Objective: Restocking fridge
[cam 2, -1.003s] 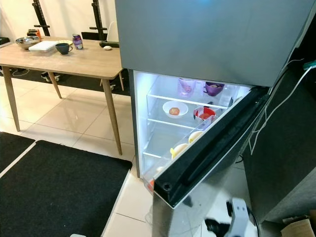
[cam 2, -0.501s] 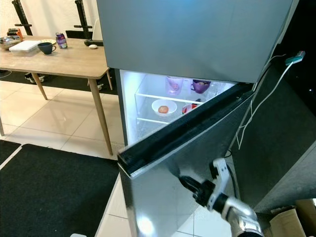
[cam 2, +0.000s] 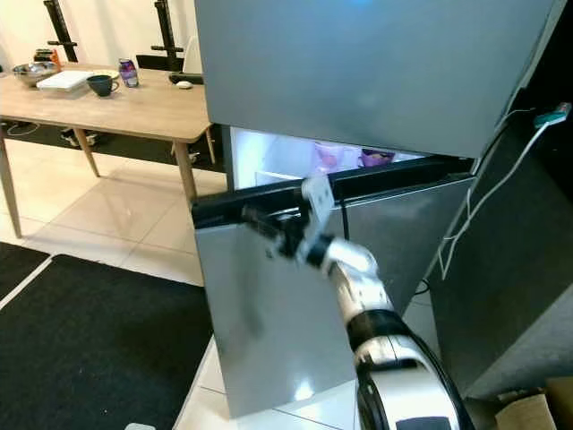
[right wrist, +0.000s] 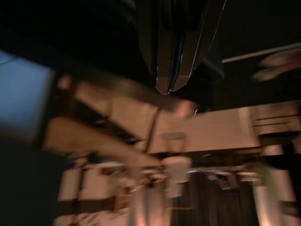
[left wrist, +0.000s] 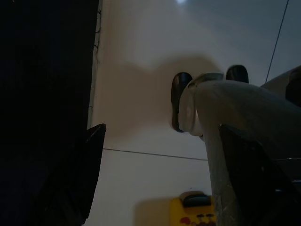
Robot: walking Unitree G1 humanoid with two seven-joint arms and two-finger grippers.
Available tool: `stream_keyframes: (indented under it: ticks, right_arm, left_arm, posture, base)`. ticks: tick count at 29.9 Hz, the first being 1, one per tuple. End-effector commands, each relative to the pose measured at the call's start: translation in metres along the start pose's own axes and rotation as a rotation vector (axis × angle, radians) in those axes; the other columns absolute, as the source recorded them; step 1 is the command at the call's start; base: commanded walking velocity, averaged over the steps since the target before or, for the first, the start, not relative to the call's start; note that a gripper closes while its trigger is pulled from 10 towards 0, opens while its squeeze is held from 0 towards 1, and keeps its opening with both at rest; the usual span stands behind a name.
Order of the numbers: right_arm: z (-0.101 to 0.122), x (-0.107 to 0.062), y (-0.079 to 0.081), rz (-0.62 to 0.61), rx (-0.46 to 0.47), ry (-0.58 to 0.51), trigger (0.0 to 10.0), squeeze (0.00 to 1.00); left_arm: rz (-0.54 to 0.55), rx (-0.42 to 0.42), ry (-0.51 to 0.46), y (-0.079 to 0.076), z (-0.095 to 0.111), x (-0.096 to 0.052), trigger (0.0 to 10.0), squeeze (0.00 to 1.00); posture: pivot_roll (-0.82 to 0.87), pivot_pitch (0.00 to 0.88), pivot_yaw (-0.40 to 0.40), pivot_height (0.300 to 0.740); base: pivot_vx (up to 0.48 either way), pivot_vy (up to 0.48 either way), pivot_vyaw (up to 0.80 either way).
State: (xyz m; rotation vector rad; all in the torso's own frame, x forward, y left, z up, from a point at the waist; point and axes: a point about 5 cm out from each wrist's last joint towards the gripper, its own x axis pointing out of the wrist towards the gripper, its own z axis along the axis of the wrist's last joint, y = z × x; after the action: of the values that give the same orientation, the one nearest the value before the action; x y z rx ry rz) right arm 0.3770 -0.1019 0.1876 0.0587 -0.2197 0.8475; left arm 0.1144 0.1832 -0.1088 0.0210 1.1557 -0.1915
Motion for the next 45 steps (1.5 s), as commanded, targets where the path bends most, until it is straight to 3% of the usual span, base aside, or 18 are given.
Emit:
stream_keyframes:
  ticks: [1,5,6,7,8,10,12,13,17,18,20,24,25,29,34,45]
  right_arm:
    - [-0.025,-0.016,-0.006,-0.096,0.025,0.105,10.0,0.00]
    - [-0.076,-0.058,-0.004,-0.208,0.063,0.348,10.0,0.00]
    - [-0.076,-0.058,-0.004,-0.208,0.063,0.348,10.0,0.00]
    - [-0.104,-0.083,0.003,-0.248,0.077,0.475,10.0,0.00]
    - [-0.116,-0.095,0.006,-0.267,0.077,0.528,10.0,0.00]
    - [-0.148,-0.140,0.014,-0.416,0.210,0.661,10.0,0.00]
    - [-0.157,-0.156,0.018,-0.475,0.266,0.701,10.0,0.00]
    - [-0.157,-0.156,0.018,-0.475,0.266,0.701,10.0,0.00]
    - [-0.195,-0.244,0.051,-0.619,0.257,1.072,10.0,0.00]
    - [-0.195,-0.244,0.051,-0.619,0.257,1.072,10.0,0.00]
    - [-0.203,-0.275,0.065,-0.675,0.275,1.186,10.0,0.00]
    - [-0.206,-0.293,0.073,-0.710,0.290,1.245,10.0,0.00]
    - [-0.207,-0.313,0.083,-0.756,0.323,1.302,10.0,0.00]
    - [-0.209,-0.330,0.093,-0.792,0.342,1.358,10.0,0.00]
    - [-0.211,-0.339,0.102,-0.834,0.360,1.383,10.0,0.00]
    - [-0.207,-0.346,0.097,-0.897,0.352,1.384,10.0,0.00]
  left_arm:
    - [-0.015,-0.016,0.061,-0.006,-0.018,-0.001,10.0,0.00]
    - [-0.011,-0.011,0.061,-0.005,-0.018,-0.002,10.0,0.00]
    - [-0.011,-0.011,0.061,-0.005,-0.018,-0.002,10.0,0.00]
    - [-0.010,-0.004,0.065,-0.005,-0.019,-0.002,10.0,0.00]
    - [-0.010,-0.001,0.066,-0.005,-0.019,-0.002,10.0,0.00]
    - [-0.012,0.007,0.066,-0.006,-0.018,-0.002,10.0,0.00]
    - [-0.013,0.010,0.065,-0.006,-0.018,-0.001,10.0,0.00]
    - [-0.013,0.010,0.065,-0.006,-0.018,-0.001,10.0,0.00]
    - [-0.016,0.028,0.049,-0.006,-0.012,0.000,10.0,0.00]
    - [-0.016,0.028,0.049,-0.006,-0.012,0.000,10.0,0.00]
    - [-0.007,0.046,0.047,-0.005,-0.009,0.000,10.0,0.00]
    - [-0.014,0.056,0.050,-0.005,-0.008,0.000,10.0,0.00]
    - [-0.022,0.069,0.049,-0.005,-0.007,0.001,10.0,0.00]
    - [-0.026,0.081,0.047,-0.005,-0.005,0.001,10.0,0.00]
    - [-0.024,0.083,0.045,-0.005,-0.004,0.001,10.0,0.00]
    - [-0.023,0.065,0.051,-0.006,-0.004,0.001,10.0,0.00]
  posture:
    - [-0.02,0.000,-0.051,0.740]
    - [-0.03,0.000,-0.051,0.740]
    - [-0.03,0.000,-0.051,0.740]
    - [-0.03,0.000,-0.050,0.740]
    - [-0.03,0.000,-0.050,0.740]
    - [-0.04,0.000,-0.053,0.740]
    - [-0.04,0.000,-0.053,0.740]
    - [-0.04,0.000,-0.053,0.740]
    - [-0.04,0.000,-0.046,0.740]
    - [-0.04,0.000,-0.046,0.740]
    - [-0.05,0.000,-0.040,0.740]
    - [-0.05,0.000,-0.037,0.740]
    - [-0.05,0.000,-0.032,0.740]
    - [-0.05,0.000,-0.028,0.740]
    - [-0.06,0.000,-0.026,0.740]
    - [-0.06,0.000,-0.025,0.740]
  base:
    - [0.000,0.000,0.00]
    - [0.000,0.000,0.00]
    - [0.000,0.000,0.00]
    - [0.000,0.000,0.00]
    - [0.000,0.000,0.00]
    - [0.000,0.000,0.77]
    - [0.000,0.000,0.77]
    - [0.000,0.000,0.77]
    - [0.000,0.000,0.75]
    - [0.000,0.000,0.75]
    - [0.000,0.000,0.75]
    - [0.000,0.000,0.75]
    - [0.000,0.000,0.75]
    - [0.000,0.000,0.75]
    - [0.000,0.000,0.69]
    - [0.000,-0.349,0.04]
